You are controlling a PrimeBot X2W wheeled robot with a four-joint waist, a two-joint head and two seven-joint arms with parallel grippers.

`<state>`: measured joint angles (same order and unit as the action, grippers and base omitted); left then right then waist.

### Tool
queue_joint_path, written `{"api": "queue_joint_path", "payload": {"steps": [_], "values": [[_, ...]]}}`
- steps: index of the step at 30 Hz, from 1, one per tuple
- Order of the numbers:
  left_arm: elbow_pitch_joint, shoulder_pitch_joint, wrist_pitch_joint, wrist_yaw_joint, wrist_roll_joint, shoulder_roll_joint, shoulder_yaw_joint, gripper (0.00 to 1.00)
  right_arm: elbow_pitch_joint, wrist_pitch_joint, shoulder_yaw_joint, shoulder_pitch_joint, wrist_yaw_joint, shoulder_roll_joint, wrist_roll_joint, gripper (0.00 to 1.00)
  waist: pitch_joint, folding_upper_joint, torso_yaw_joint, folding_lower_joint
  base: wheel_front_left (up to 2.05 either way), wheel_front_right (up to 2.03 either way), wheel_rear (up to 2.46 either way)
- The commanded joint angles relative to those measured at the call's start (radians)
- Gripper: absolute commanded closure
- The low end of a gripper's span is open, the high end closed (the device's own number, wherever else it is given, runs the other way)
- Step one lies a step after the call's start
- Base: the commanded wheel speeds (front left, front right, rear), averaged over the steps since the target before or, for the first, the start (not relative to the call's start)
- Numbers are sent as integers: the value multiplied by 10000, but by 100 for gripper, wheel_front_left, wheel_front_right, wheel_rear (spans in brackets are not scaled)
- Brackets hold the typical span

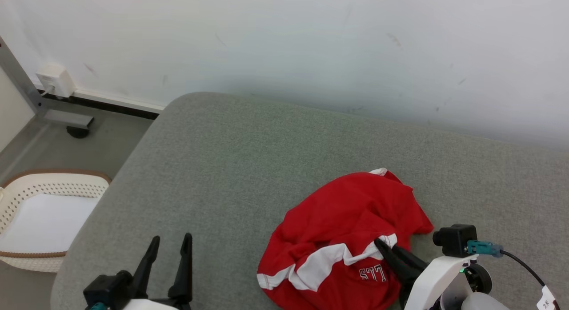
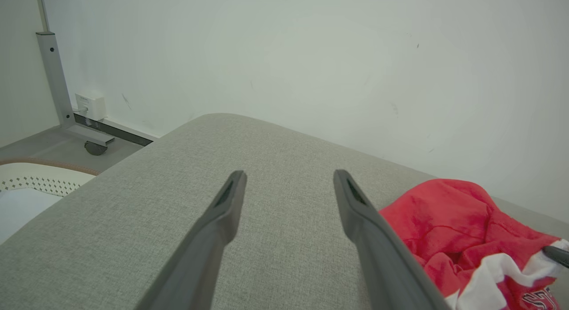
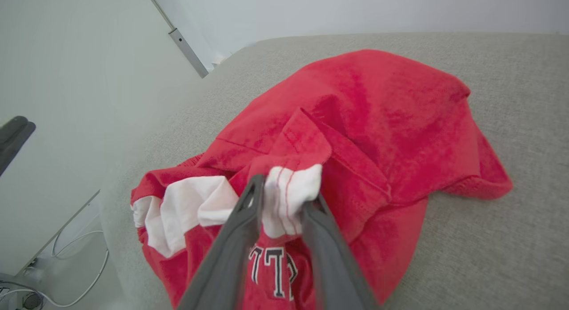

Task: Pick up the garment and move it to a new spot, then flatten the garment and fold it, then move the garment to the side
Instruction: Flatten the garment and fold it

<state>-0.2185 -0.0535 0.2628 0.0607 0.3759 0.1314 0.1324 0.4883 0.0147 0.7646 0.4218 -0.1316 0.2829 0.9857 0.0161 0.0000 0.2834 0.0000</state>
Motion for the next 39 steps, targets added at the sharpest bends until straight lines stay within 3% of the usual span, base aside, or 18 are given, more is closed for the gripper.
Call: {"api": "queue_joint_path", "payload": {"steps": [1, 10, 22, 27, 31, 37, 39], "values": [[-54, -27, 21, 30, -125, -39, -74, 0, 65, -191, 115, 161, 21, 76, 130, 100, -16, 0, -19, 0, 0, 0, 0], [-152, 142, 20, 113, -250, -133, -206, 0, -226, -650, 460, 393, 21, 629, 452, 100, -153, 0, -451, 0, 0, 0, 0], [-85, 333, 20, 195, -347, -281, -482, 0, -2372, 276, 294, -439, 21, 2940, 616, 100, -276, 0, -1921, 0, 0, 0, 0], [-68, 357, 20, 249, -380, -361, -561, 0, -2977, 854, -79, -1305, 21, 3528, 777, 100, -260, 0, -2466, 0, 0, 0, 0], [-52, 316, 20, 291, -450, -396, -602, 0, -2940, 1032, -474, -1952, 21, 3571, 749, 100, -222, 0, -2799, 0, 0, 0, 0], [-94, 188, 20, 346, -563, -397, -652, 0, -2454, 972, -848, -2447, 21, 2951, 658, 100, -139, 0, -3107, 0, 0, 0, 0], [-125, 165, 20, 362, -585, -398, -652, 0, -2258, 909, -891, -2482, 21, 2755, 620, 79, -109, 0, -3172, 0, 0, 0, 0]]}}
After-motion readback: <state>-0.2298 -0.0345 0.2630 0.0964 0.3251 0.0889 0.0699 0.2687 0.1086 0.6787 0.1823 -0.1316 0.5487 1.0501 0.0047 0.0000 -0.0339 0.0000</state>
